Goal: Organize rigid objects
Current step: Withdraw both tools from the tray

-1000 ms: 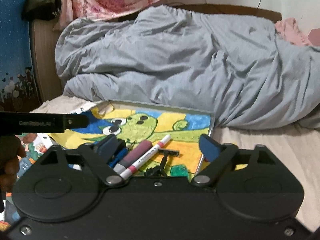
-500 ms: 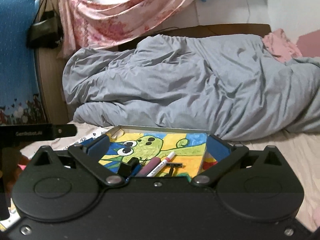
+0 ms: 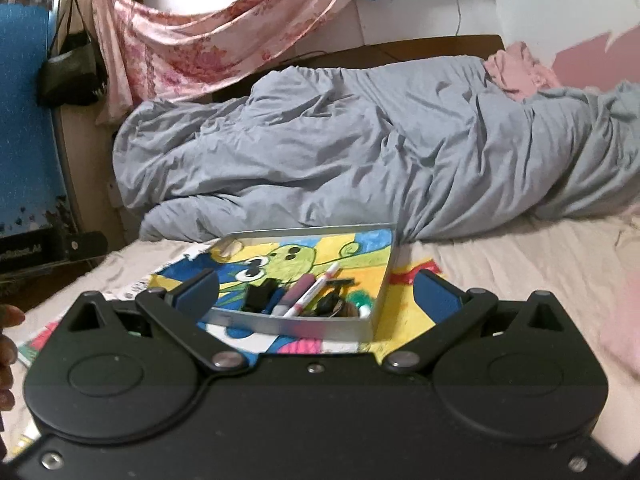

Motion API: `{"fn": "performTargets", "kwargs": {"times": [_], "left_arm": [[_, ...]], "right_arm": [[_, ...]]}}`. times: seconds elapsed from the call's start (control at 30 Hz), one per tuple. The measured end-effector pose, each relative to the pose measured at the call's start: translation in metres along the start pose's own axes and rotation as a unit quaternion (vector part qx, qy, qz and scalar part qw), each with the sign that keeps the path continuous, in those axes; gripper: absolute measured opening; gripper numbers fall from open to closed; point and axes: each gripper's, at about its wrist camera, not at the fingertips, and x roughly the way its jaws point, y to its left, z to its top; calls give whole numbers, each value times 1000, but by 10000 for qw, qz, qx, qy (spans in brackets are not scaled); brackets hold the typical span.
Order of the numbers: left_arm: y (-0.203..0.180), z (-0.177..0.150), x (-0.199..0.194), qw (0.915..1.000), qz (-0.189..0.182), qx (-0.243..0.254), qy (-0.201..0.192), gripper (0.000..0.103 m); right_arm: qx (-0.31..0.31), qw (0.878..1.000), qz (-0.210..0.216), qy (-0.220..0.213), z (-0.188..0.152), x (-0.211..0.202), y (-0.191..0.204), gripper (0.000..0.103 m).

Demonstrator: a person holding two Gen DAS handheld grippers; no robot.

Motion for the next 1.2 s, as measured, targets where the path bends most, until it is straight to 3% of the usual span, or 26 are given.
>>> {"fn": "performTargets", "kwargs": {"times": [0.1,0.27,0.53,0.87,0.97,1.2], "left_arm": [[-6,-4,-19,9995,246,170,-117,102],[-9,-15,-42,9990,223,333,-186,102],[10,-41,-63,9993,348,-111,-55,102],[8,-50,-79,10000,-63,-50,-15,102],[7,-49,-81,9998,-198,47,-8,102],[8,-54,-75,9998,-84,117,109,102]], "right_arm": [[168,9999,-19,-13,-7,-17,-1,103],[197,9994,-213,-171,-15,-43,-1,102],[31,9986,-528,-41,-34,-70,15,102],[-137,9940,-1086,-32,-46,-104,37,102],[-198,9940,-1078,-37,-43,-101,39,102],[-299,9959,-857,37,-46,-85,41,102]]}}
